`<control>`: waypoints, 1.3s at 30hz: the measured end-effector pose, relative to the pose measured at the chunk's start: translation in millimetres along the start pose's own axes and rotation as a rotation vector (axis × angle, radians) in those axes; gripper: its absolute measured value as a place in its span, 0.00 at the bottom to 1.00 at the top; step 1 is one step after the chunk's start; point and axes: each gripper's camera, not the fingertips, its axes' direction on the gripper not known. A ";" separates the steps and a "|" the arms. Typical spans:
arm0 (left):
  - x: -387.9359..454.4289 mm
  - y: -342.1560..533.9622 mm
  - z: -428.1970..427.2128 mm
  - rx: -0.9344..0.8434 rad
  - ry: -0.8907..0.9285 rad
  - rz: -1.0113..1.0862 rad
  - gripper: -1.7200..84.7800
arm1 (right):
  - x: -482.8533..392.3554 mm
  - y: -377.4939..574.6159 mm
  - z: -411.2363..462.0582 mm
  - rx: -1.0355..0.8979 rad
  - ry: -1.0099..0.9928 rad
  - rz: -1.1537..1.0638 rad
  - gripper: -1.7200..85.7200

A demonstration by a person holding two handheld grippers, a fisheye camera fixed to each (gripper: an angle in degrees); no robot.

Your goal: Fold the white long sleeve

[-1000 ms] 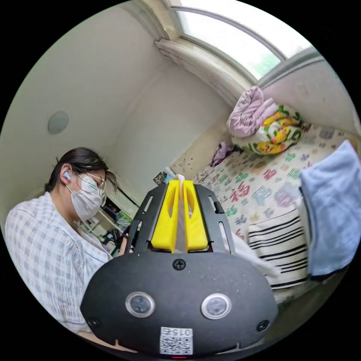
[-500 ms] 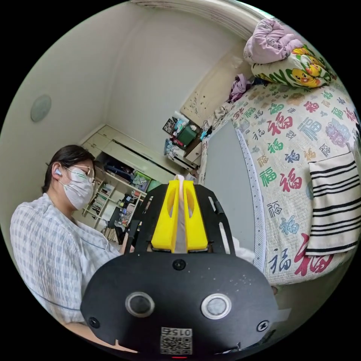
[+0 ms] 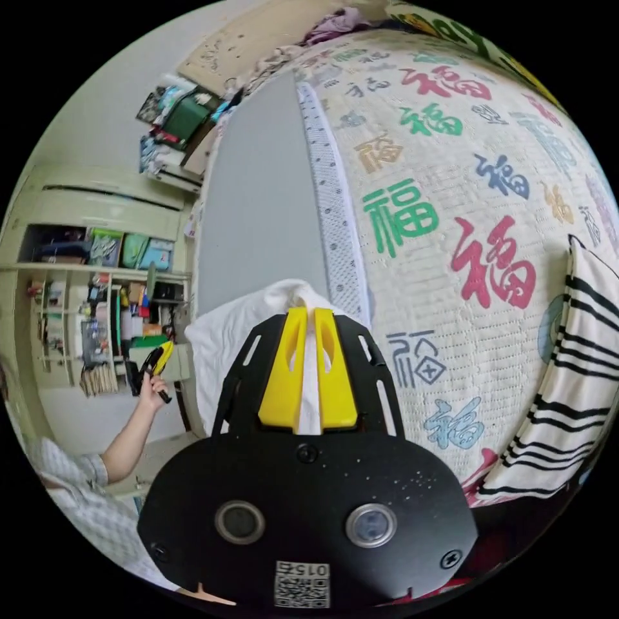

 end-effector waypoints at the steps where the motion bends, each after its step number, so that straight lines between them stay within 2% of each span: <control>1: 3.1 0.0 -8.7 -0.036 0.025 0.029 0.08 | -11.9 0.6 1.6 -0.024 -0.041 -0.068 0.04; 4: 14.7 19.2 -20.9 -0.214 -0.039 0.084 0.10 | -50.7 20.8 5.8 -0.127 -0.025 -0.258 0.05; 7: 17.8 49.2 -25.5 -0.347 -0.049 0.023 0.11 | -89.4 48.1 28.7 -0.308 0.049 -0.453 0.08; 11: 14.3 74.9 -19.5 -0.395 -0.004 -0.133 0.11 | -130.8 66.7 80.4 -0.518 0.210 -0.736 0.11; 13: 11.8 75.6 -11.5 -0.410 0.013 -0.187 0.12 | -143.3 65.6 101.1 -0.579 0.230 -0.836 0.12; 17: 15.3 60.5 -0.6 -0.415 -0.016 -0.231 0.13 | -153.3 50.4 139.2 -0.677 0.330 -0.939 0.12; 22: 15.6 43.9 11.1 -0.463 -0.081 -0.265 0.12 | -157.0 18.6 149.8 -0.679 0.345 -0.893 0.08; 26: 16.6 29.8 7.7 -0.461 -0.132 -0.315 0.04 | -158.5 -12.8 150.4 -0.713 0.290 -0.794 0.04; 31: 20.5 15.8 -2.9 -0.404 -0.103 -0.375 0.01 | -160.9 -48.1 130.4 -0.687 0.203 -0.715 0.03; 34: 29.7 7.0 -6.2 -0.412 -0.125 -0.369 0.03 | -160.4 -73.7 113.9 -0.658 0.145 -0.649 0.03; 38: 32.0 9.4 -2.1 -0.458 -0.147 -0.450 0.14 | -158.6 -102.7 105.3 -0.649 0.086 -0.595 0.03; 39: 32.4 10.6 -1.7 -0.456 -0.146 -0.458 0.14 | -158.4 -105.4 105.6 -0.653 0.083 -0.591 0.03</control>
